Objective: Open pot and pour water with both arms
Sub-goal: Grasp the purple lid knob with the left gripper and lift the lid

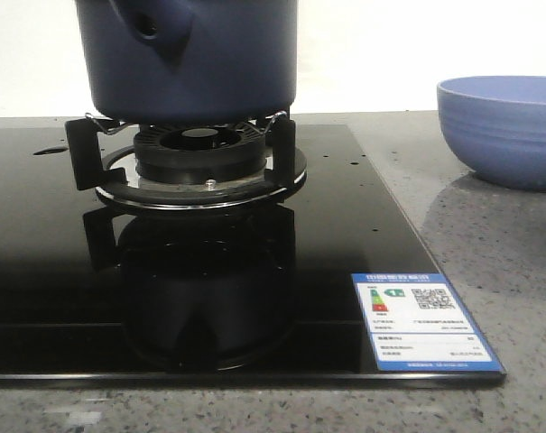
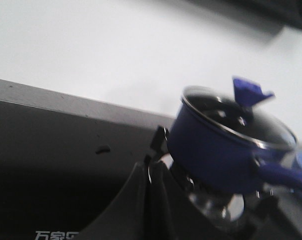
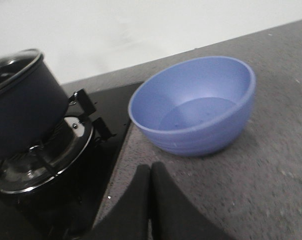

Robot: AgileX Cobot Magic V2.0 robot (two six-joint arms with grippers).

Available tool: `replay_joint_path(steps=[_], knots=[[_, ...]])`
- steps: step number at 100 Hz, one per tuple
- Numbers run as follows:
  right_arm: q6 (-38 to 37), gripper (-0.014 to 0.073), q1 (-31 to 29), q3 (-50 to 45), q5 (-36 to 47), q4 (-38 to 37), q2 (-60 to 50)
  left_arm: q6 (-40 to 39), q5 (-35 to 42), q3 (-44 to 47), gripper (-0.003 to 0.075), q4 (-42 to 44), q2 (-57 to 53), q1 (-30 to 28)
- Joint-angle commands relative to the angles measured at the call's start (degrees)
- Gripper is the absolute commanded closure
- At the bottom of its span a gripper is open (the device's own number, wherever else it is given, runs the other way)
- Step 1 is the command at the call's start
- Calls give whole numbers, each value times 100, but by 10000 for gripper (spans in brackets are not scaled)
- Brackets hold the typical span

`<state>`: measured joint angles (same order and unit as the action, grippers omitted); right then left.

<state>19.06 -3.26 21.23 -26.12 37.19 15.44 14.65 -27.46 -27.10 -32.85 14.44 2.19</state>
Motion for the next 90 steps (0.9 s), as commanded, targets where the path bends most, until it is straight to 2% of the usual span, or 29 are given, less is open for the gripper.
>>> replay_joint_path(steps=[1,11,27,33,40,47,52,58,63,71,90], knots=[[505,654,167,694,100,30,707,516,-403,-684,741,-23,604,22],[823,654,385,1158,-181,5,1387,901,-701,-1091,741,-36,1010,160],[1058,655,640,1644,-297,16,2061,1175,-372,-1277,736,-237,1321,643],[1210,637,722,1759,-297,30,2173,1546,-254,-1277,698,-498,1371,802],[1336,545,784,1879,-297,83,2259,1888,-105,-1277,608,-906,1455,979],[1336,379,826,1962,-297,120,2335,2200,47,-1277,470,-1258,1560,1121],[1336,226,831,2000,-310,136,2358,2414,128,-1277,366,-1409,1654,1193],[1336,116,831,2000,-298,170,2387,2661,160,-1277,276,-1612,1768,1251],[1336,77,831,2000,-310,170,2412,2902,160,-1280,259,-1850,1900,1273],[1336,88,831,2000,-310,194,2412,3460,160,-1280,267,-2423,2108,1323],[1336,104,831,2000,-299,218,2412,5404,439,-1302,293,-4543,2827,1325]])
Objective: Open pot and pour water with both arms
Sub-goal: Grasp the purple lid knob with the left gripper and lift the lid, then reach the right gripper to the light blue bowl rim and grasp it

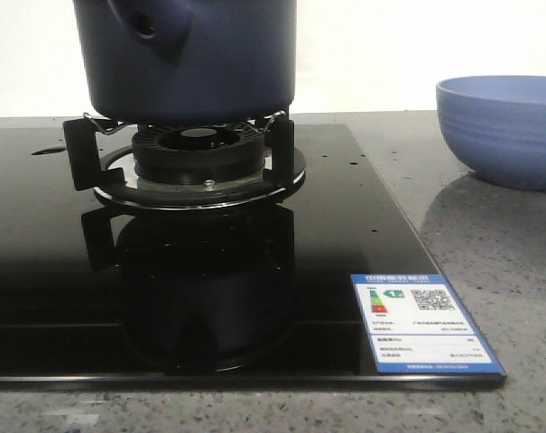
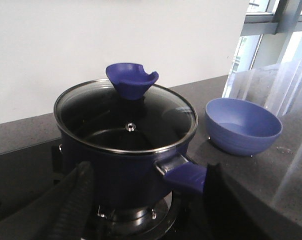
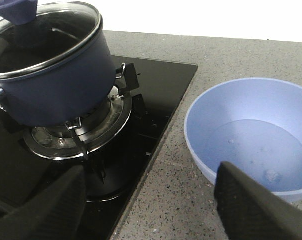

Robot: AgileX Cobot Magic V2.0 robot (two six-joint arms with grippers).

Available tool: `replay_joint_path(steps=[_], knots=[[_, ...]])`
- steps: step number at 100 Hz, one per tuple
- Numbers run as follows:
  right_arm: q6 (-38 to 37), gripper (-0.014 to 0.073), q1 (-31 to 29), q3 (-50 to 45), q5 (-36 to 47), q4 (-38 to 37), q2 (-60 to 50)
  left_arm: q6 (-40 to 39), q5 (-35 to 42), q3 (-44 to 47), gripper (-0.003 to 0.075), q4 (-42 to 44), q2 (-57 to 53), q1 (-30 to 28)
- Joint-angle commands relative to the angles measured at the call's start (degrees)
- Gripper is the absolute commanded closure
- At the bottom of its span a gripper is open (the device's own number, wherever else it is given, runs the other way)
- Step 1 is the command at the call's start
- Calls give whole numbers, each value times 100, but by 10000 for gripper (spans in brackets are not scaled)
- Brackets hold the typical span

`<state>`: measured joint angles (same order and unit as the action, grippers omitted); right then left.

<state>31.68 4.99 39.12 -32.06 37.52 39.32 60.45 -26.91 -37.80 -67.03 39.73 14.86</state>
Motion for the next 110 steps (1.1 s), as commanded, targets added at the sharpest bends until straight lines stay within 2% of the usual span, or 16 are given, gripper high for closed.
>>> replay_joint_path(steps=[1,12,33,53,78,89,110], knots=[[74,104,6,211,295,185,24,955,408,-241,293,-1265,362,57],[74,104,6,211,295,185,24,1596,388,-499,292,-1835,906,57],[74,104,6,211,295,185,24,1664,-9,-1410,283,-1909,2116,57],[74,104,6,211,285,185,24,1726,-436,-2153,139,-1909,2992,57],[74,104,6,211,263,185,24,1909,-934,-2610,138,-1909,3455,66],[74,104,6,211,263,185,24,1938,-774,-2679,138,-1898,3505,82],[74,104,6,211,263,185,24,2476,-813,-2692,138,-1909,3651,82]])
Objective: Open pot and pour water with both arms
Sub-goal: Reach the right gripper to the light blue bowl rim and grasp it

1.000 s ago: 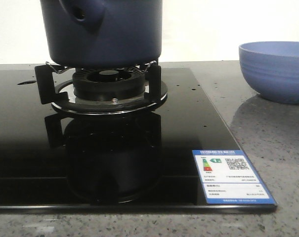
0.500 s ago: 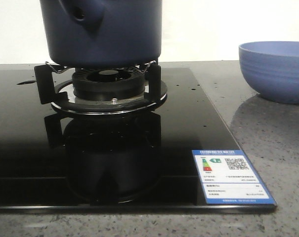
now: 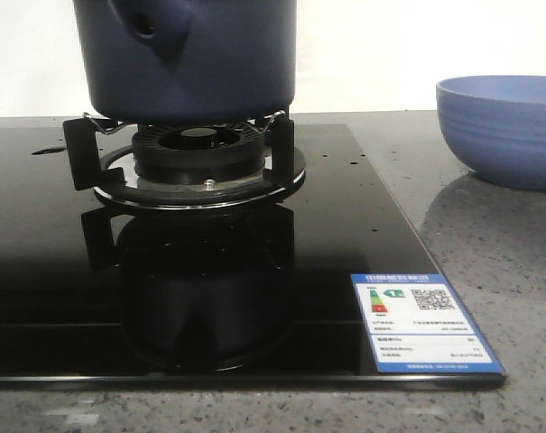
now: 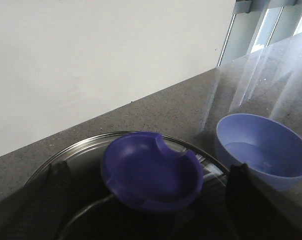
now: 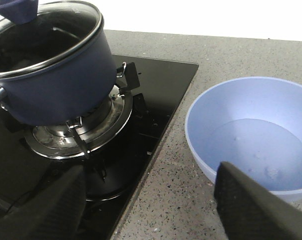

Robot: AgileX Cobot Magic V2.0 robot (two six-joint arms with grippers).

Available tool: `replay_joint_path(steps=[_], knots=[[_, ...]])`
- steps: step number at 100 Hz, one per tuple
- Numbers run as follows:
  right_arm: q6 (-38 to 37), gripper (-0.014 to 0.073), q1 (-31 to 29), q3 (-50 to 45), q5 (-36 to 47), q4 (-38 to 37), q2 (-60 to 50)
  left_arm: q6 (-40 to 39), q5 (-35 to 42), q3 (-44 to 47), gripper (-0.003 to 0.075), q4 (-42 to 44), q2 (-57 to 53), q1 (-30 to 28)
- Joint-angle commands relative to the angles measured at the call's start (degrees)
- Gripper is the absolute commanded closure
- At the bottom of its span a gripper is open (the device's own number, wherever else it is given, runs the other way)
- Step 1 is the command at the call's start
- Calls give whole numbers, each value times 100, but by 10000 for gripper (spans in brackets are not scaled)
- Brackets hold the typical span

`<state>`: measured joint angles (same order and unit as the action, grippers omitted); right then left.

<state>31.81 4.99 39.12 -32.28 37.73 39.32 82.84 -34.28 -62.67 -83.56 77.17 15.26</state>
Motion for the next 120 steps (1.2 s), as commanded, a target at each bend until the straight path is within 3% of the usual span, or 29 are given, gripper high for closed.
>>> replay_joint_path(steps=[1,63,96,120], knots=[[61,104,6,211,284,164,24,295,-46,-205,138,-256,-75,43],[61,104,6,211,276,164,24,1330,-288,-265,138,-1141,496,43],[61,104,6,211,276,164,24,1331,-446,-525,140,-1143,725,43],[61,104,6,211,276,164,24,1331,-446,-525,237,-1104,731,43]])
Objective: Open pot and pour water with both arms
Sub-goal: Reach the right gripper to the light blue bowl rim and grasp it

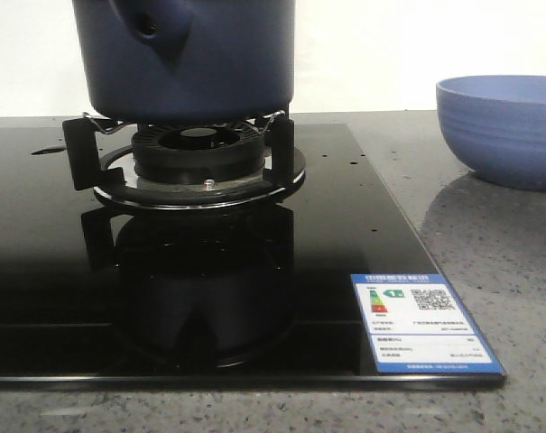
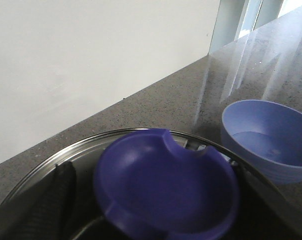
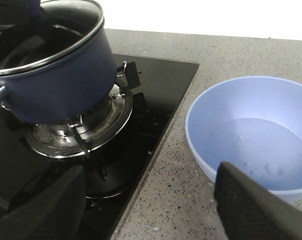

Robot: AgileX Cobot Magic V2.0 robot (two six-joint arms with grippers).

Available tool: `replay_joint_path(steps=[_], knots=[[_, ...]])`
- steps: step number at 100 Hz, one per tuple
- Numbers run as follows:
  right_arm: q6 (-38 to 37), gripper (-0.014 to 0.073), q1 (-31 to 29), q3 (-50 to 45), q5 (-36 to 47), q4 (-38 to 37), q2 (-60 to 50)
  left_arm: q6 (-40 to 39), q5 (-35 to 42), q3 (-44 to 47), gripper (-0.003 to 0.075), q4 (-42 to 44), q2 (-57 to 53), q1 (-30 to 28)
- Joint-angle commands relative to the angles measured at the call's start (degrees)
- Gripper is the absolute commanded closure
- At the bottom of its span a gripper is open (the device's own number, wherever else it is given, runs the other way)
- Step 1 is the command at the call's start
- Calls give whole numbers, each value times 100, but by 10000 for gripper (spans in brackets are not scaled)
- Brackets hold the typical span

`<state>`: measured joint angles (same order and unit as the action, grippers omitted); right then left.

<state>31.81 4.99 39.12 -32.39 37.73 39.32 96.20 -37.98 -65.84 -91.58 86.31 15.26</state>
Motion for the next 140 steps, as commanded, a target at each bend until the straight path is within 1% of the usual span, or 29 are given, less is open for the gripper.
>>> replay_joint_path(steps=[1,16,26,63,80,97,114,126,140], knots=[[61,104,6,211,287,164,24,-4,-76,-208,241,-303,-183,43],[61,104,6,211,287,164,24,-4,-144,-208,318,-303,-183,43],[61,104,6,211,287,164,24,-4,-195,-208,335,-313,-183,43],[61,104,6,211,282,120,24,-4,-329,-220,335,-459,-221,18],[61,104,6,211,236,112,105,-4,-331,-220,335,-491,-477,-60],[61,104,6,294,147,112,420,-4,-319,-220,335,-500,-824,-388],[29,104,-46,802,21,112,906,-15,-310,-220,335,-490,-1176,-998],[-58,104,-327,1371,-206,81,1365,-165,-348,-220,335,-387,-1376,-1495],[-329,104,-954,2105,-720,41,2069,-230,-346,-220,335,-188,-1549,-1947]])
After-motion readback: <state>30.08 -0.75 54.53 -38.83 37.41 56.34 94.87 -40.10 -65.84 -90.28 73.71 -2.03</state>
